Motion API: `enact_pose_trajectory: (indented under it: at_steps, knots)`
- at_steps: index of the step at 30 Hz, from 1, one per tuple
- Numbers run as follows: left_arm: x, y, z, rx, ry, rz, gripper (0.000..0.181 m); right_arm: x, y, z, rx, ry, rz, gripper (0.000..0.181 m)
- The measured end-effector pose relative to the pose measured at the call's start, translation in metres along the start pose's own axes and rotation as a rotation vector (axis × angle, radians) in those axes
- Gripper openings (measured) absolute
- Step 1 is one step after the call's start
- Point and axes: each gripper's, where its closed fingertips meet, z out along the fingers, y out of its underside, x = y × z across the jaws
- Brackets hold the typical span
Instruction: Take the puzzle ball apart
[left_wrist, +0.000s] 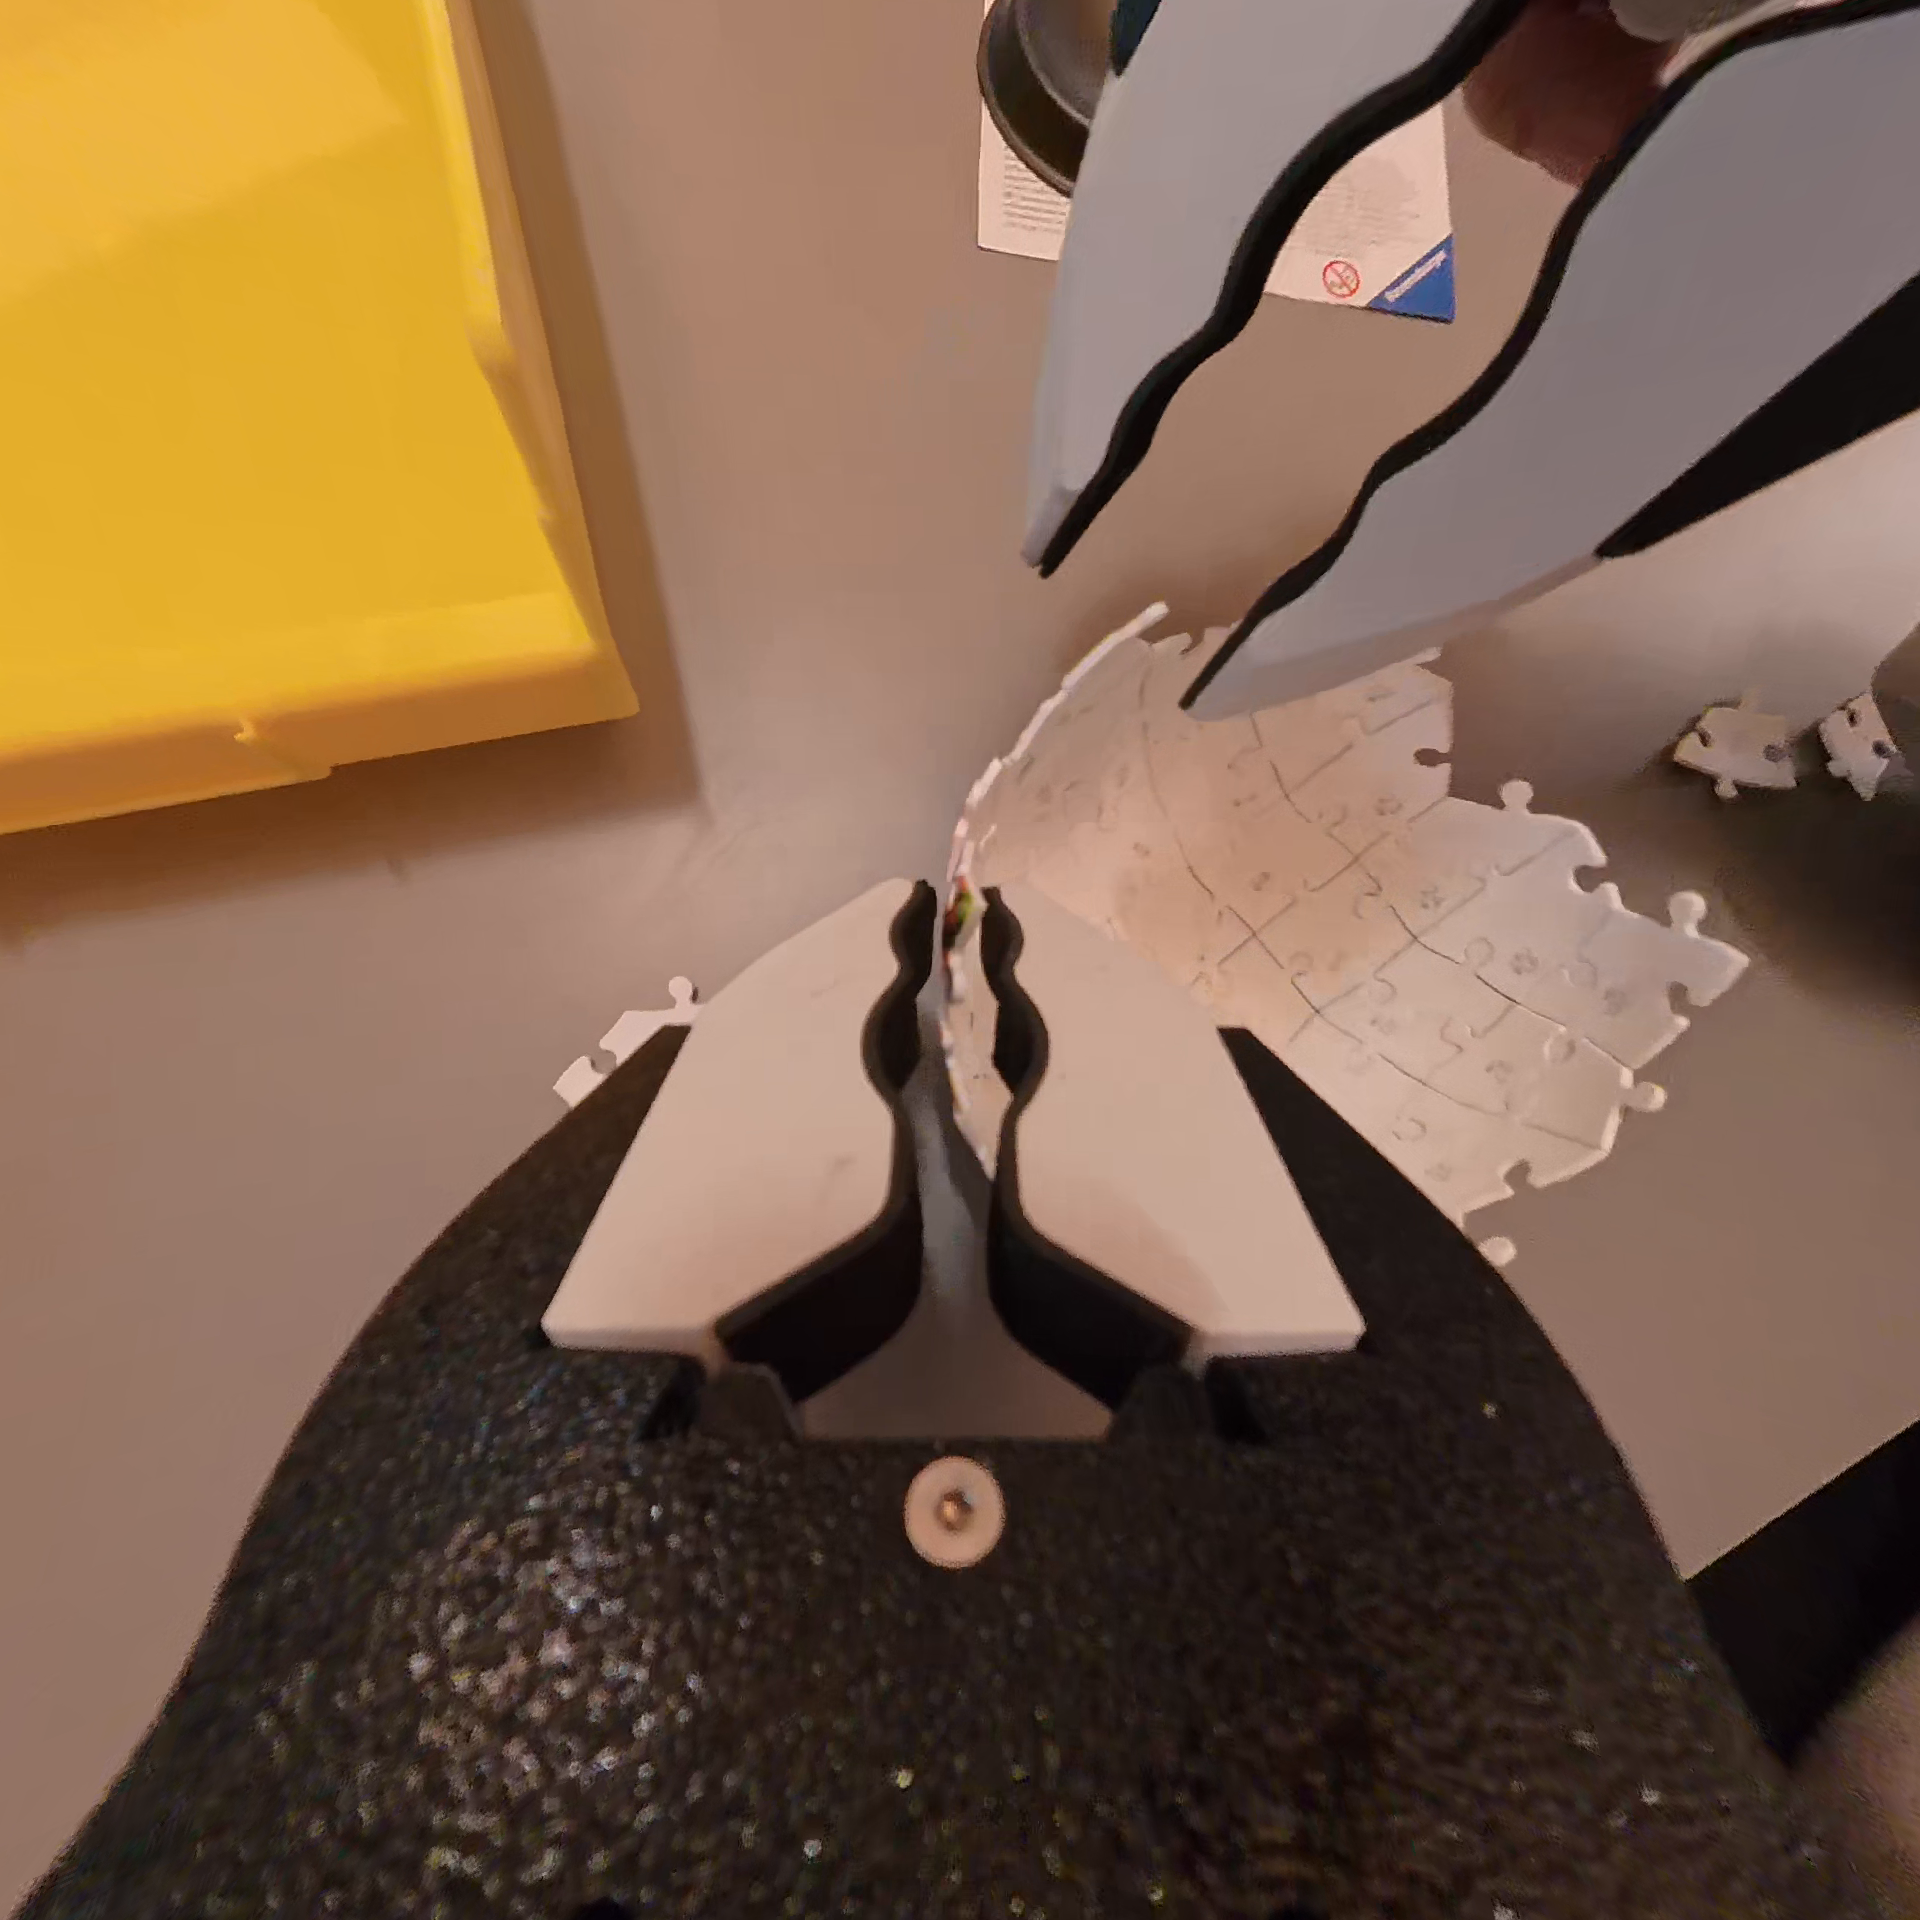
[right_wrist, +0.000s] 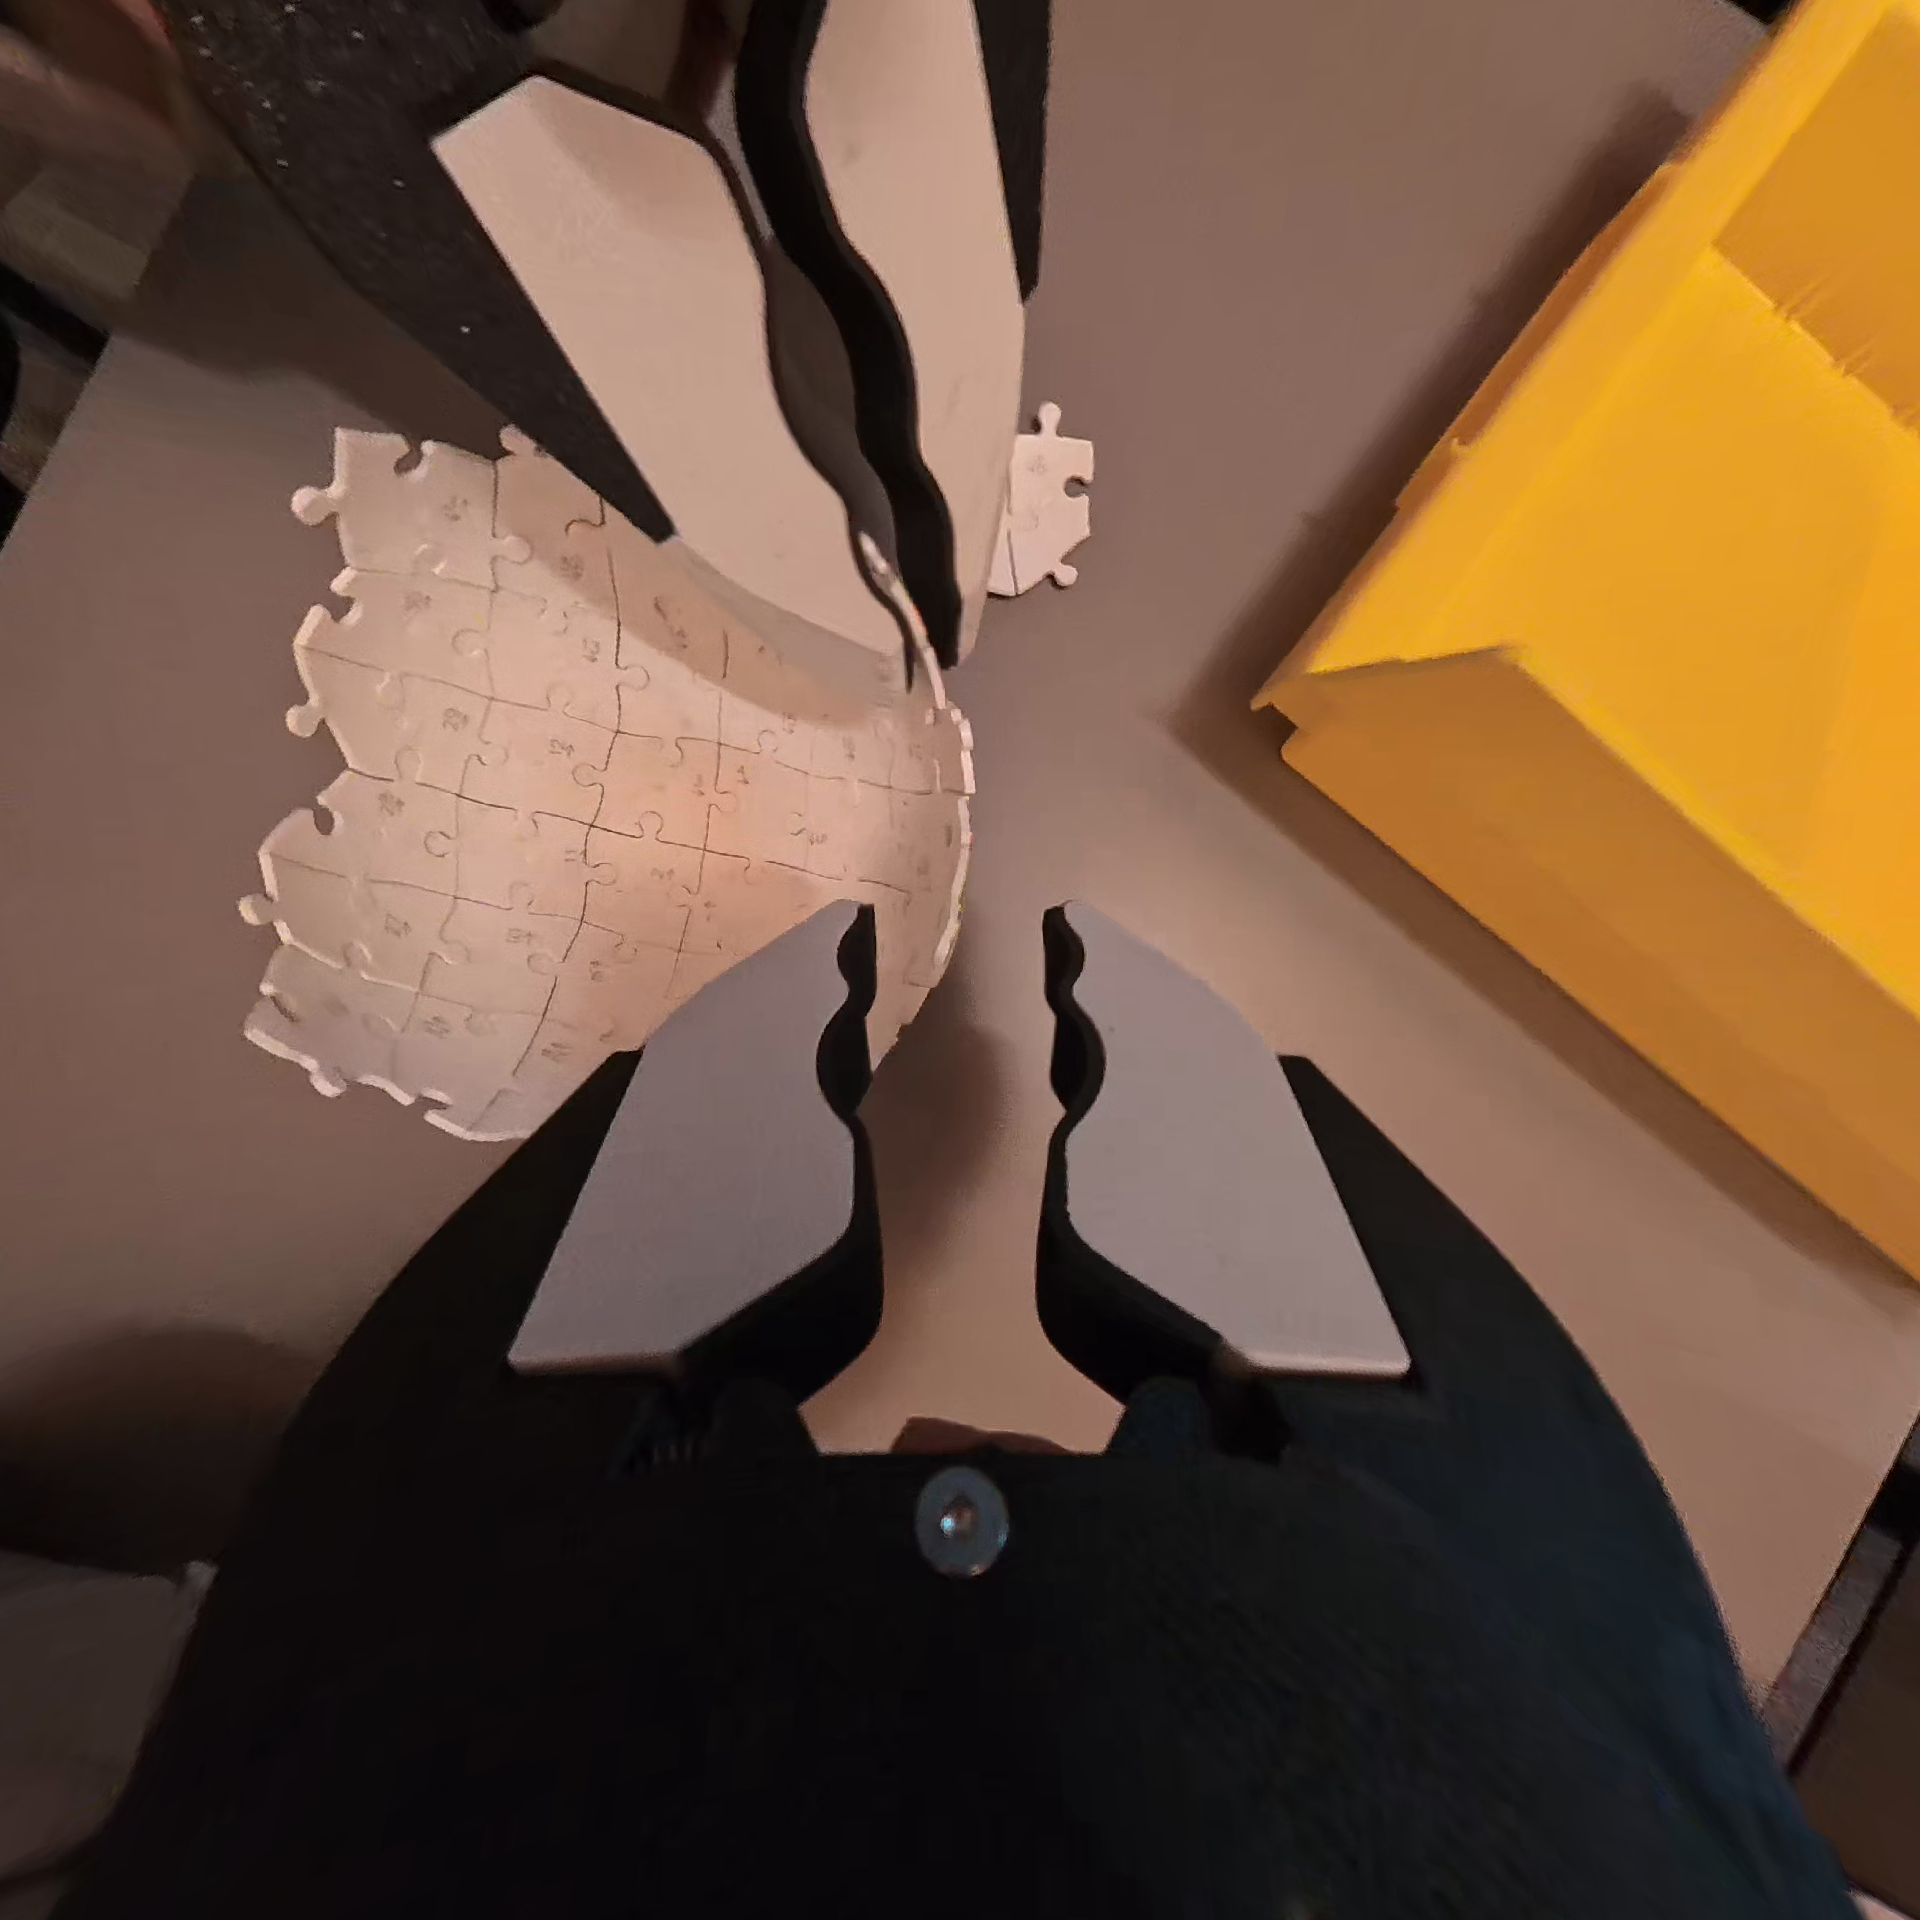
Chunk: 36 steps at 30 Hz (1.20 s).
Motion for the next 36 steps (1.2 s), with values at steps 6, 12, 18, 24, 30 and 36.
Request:
enact_pose_trajectory:
  at_steps: [6, 12, 18, 24, 30, 36]
  knots:
    - [-0.001, 0.002, 0.002, -0.010, -0.008, -0.024, 0.004, 0.004, -0.023, 0.005, 0.059, -0.115, -0.047, 0.030]
    - [-0.008, 0.006, 0.003, -0.012, -0.006, -0.035, 0.002, 0.001, -0.025, 0.023, 0.011, -0.249, -0.049, 0.024]
    - [-0.010, 0.008, 0.004, -0.008, 0.012, -0.048, 0.001, 0.004, -0.032, 0.032, 0.003, -0.281, -0.045, 0.021]
    - [-0.010, 0.008, 0.004, -0.004, 0.017, -0.046, 0.001, 0.005, -0.027, 0.039, -0.046, -0.310, -0.041, 0.011]
    - [-0.011, 0.009, 0.004, -0.003, 0.017, -0.031, 0.001, 0.002, -0.027, 0.045, -0.054, -0.329, -0.025, 0.003]
    - [-0.009, 0.007, 0.003, 0.012, 0.029, 0.007, 0.001, 0.000, -0.024, 0.041, -0.051, -0.340, -0.028, 0.003]
